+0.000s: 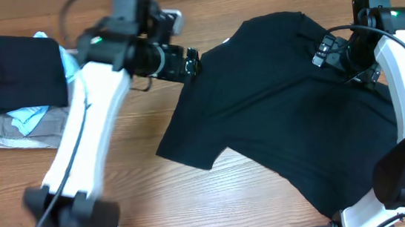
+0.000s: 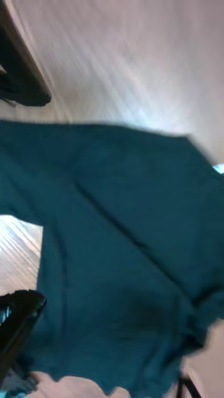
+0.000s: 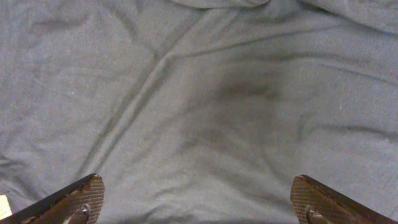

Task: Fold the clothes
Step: 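Grasp the shirt's left shoulder with the left gripper and pull left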

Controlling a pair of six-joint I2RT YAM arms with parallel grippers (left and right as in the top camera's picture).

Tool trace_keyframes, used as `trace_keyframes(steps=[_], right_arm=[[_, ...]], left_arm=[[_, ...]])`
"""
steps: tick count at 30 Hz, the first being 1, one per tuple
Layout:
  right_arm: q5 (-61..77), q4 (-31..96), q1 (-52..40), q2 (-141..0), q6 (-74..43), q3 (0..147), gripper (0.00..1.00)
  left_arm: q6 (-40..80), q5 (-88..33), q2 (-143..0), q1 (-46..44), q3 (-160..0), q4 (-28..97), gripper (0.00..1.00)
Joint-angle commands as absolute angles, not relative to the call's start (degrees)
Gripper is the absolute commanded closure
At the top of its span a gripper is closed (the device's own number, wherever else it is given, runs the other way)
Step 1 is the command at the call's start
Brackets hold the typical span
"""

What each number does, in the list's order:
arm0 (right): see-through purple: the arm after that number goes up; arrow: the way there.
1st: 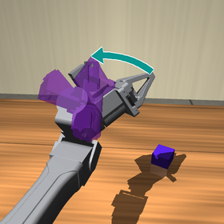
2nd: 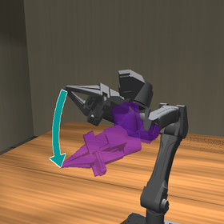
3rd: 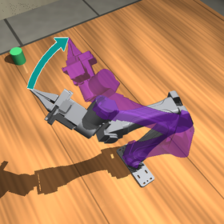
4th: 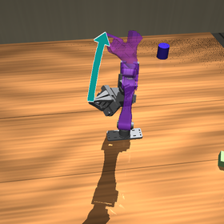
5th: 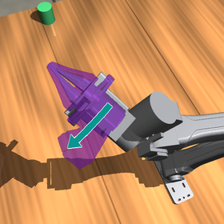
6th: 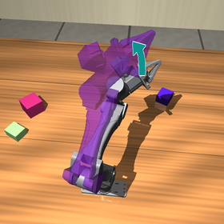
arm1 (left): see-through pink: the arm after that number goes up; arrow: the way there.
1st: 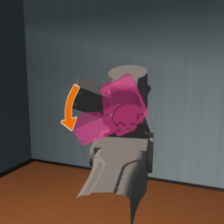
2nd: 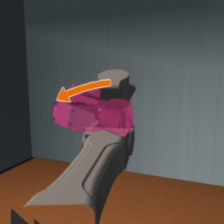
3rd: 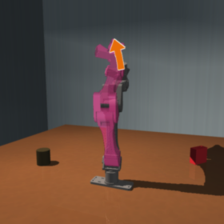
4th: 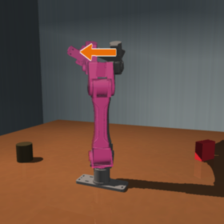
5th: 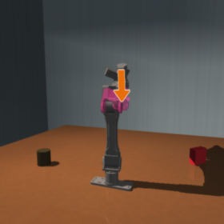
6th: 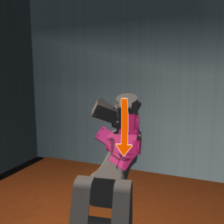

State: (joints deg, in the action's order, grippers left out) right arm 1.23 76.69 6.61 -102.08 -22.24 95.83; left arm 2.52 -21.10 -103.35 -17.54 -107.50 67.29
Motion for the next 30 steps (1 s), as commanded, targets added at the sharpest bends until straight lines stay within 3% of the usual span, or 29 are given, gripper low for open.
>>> trace_keyframes(steps=[1, 3, 10, 18, 30], right_arm=[[0.93, 76.6, 6.5, -102.06, -22.26, 95.85, 0.0], [0.93, 76.6, 6.5, -102.06, -22.26, 95.85, 0.0], [0.93, 76.6, 6.5, -102.06, -22.28, 95.85, 0.0], [0.93, 76.62, 6.5, -102.06, -22.26, 95.85, 0.0], [0.93, 76.6, 6.5, -102.06, -22.28, 95.85, 0.0]], left_arm=[[1.26, -24.43, -111.18, -19.22, -108.49, 67.26, 0.67], [1.3, -23.49, -115.0, -19.7, -108.49, 67.22, 0.95], [1.91, -23.22, -125.67, -19.86, -108.49, 65.21, 0.96], [7.94, -7.31, -128.92, -19.86, -108.49, 62.67, 0.96], [11.44, -7.6, -132.86, -19.92, -108.25, 60.66, 0.96]])
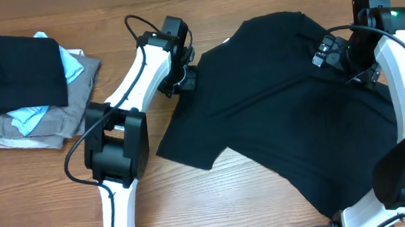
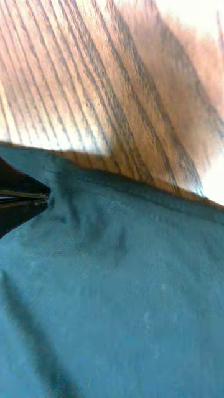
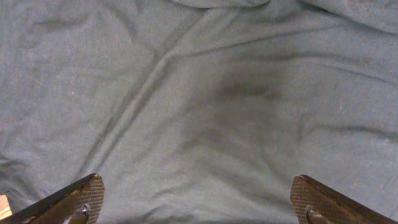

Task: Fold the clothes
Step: 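Grasp the shirt's left shoulder with the left gripper and pull left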

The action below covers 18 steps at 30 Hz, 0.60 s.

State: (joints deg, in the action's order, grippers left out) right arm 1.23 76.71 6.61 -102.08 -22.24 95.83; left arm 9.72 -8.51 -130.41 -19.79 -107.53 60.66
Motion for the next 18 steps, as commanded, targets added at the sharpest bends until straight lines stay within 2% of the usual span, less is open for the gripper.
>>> trace_keyframes(steps=[1, 8, 14, 18], right_arm=[[0.93, 76.6, 6.5, -102.06, -22.26, 95.85, 0.0], [0.93, 76.6, 6.5, -102.06, -22.28, 95.85, 0.0], [0.93, 76.6, 6.5, -102.06, -22.26, 95.85, 0.0], [0.93, 76.6, 6.5, -102.06, -22.28, 95.85, 0.0]], left_arm=[[11.68, -7.7, -133.4, -19.92, -108.05, 60.55, 0.96], [12.12, -7.81, -135.39, -19.9, -107.98, 60.88, 0.96], [17.76, 4.29, -135.39, -19.77, -107.9, 63.81, 0.96], [18.5, 6.74, -135.46, -19.33, -107.59, 64.75, 0.96]])
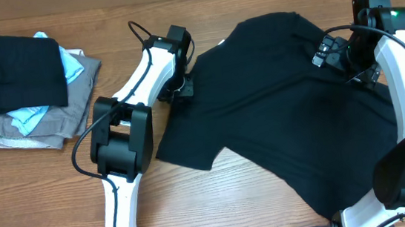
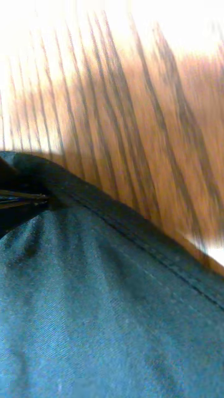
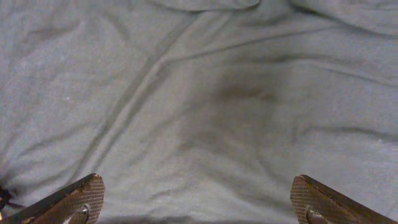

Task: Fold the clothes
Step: 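Grasp the shirt's left shoulder with the left gripper and pull left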

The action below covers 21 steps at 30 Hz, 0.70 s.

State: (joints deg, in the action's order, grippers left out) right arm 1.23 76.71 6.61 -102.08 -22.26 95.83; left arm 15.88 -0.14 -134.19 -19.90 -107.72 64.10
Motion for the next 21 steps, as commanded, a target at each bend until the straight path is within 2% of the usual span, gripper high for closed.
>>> trace_keyframes(steps=[1, 6, 21], right_arm=[[0.93, 76.6, 6.5, -102.06, -22.28, 95.85, 0.0], [0.93, 76.6, 6.5, -102.06, -22.28, 95.85, 0.0], [0.93, 76.6, 6.5, -102.06, -22.28, 95.85, 0.0]], left_arm=[[18.7, 6.74, -135.46, -19.11, -107.35, 64.73, 0.96], [23.33, 9.89, -135.46, -17.12, -105.73, 65.98, 0.96], [28.77, 7.84, -135.44, -7.79, -101.08, 69.19, 0.96]])
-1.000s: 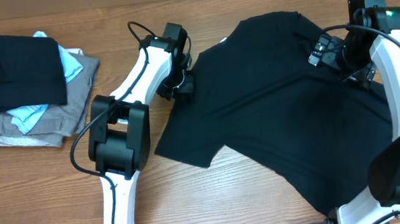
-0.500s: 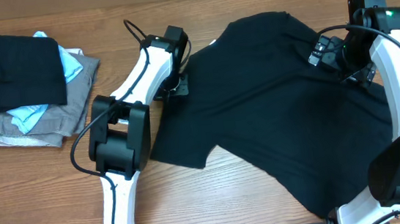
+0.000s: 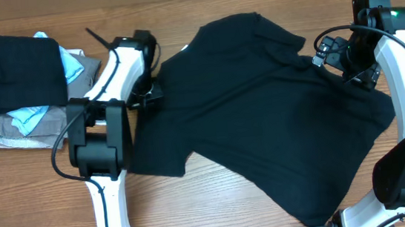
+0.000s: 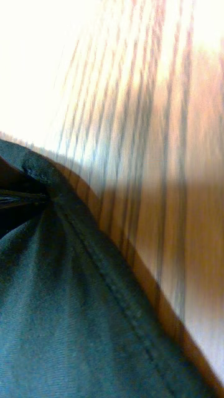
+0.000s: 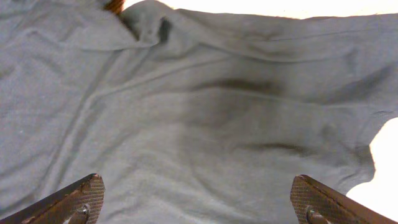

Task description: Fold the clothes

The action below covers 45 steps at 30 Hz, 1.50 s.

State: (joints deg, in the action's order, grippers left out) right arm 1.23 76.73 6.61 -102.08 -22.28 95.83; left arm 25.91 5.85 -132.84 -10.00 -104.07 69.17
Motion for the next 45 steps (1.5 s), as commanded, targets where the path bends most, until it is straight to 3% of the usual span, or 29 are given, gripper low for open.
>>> trace_keyframes(steps=[1, 12, 22, 32, 45], right_arm=[[0.93, 76.6, 6.5, -102.06, -22.28, 95.85, 0.0], [0.93, 76.6, 6.5, -102.06, -22.26, 95.85, 0.0], [0.93, 76.6, 6.5, -102.06, -22.28, 95.85, 0.0], [0.93, 76.6, 6.5, -102.06, -22.26, 95.85, 0.0], [0.93, 76.6, 6.5, -102.06, -22.28, 95.85, 0.0]], left_arm=[[28.77, 7.11, -135.41, -7.46, -101.08, 69.23, 0.96], [26.7, 5.72, -123.83, -8.36, -101.21, 65.8, 0.96], [15.59, -0.99, -108.09, -15.94, -101.21, 51.37, 0.96], [11.7, -1.5, -115.66, -23.57, -100.86, 30.33, 0.96], [11.53, -1.58, -134.3, -23.49, -100.86, 0.47, 0.96]])
